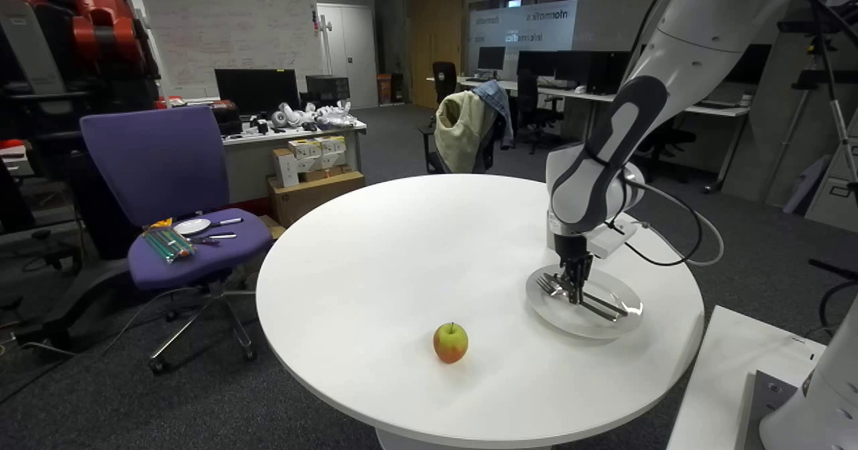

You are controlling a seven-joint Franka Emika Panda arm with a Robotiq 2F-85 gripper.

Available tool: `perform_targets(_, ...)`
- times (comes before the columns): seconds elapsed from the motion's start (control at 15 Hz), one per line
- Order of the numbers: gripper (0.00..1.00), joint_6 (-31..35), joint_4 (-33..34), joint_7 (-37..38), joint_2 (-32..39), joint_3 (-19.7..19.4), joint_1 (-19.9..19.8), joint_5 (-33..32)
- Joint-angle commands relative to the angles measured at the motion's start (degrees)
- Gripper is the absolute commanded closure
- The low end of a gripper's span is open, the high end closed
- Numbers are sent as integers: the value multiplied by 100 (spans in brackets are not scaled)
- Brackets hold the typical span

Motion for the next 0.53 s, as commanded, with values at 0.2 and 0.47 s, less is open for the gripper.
perform_targets(0.2, 97, 189, 99, -188, 131, 97, -111, 94)
perform_targets(0.47, 97, 196, 113, -185, 150, 101, -107, 89)
